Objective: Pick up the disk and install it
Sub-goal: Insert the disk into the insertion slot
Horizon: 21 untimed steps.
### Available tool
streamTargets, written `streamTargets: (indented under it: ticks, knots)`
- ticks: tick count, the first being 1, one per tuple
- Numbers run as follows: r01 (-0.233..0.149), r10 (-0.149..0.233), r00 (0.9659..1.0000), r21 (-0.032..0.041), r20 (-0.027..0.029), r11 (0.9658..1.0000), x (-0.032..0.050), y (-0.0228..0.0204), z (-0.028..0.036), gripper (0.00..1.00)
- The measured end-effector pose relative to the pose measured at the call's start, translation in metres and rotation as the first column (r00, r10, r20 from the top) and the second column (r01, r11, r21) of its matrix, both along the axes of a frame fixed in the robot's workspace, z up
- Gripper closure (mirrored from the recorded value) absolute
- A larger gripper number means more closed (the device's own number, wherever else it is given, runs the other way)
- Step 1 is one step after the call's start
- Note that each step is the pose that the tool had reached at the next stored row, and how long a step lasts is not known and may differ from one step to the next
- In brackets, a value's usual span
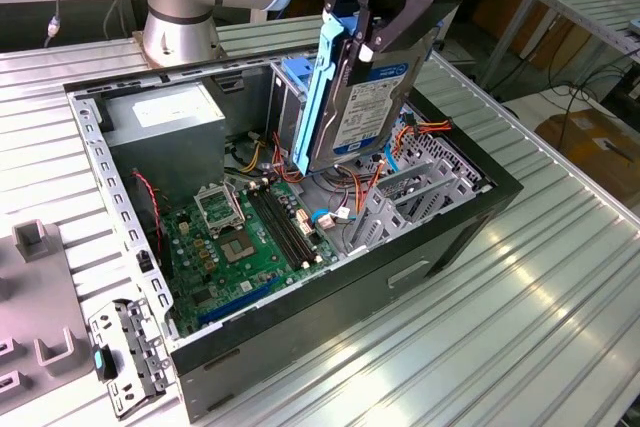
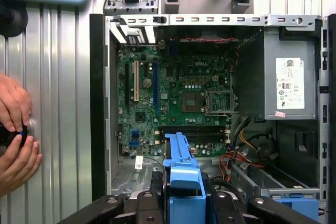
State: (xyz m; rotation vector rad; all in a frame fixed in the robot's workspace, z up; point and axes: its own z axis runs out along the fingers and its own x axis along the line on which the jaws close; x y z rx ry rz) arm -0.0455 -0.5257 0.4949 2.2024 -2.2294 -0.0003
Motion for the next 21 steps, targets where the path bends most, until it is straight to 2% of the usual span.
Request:
streamTargets:
  ticks: [13, 21]
  knots:
    - [0.0, 0.0, 1.0, 0.0002, 0.0, 1.0, 0.0002, -0.0015, -0.0001, 0.63]
    - [0.0, 0.0, 1.0, 0.0001, 0.0, 1.0, 0.0048, -0.0015, 0.0, 0.63]
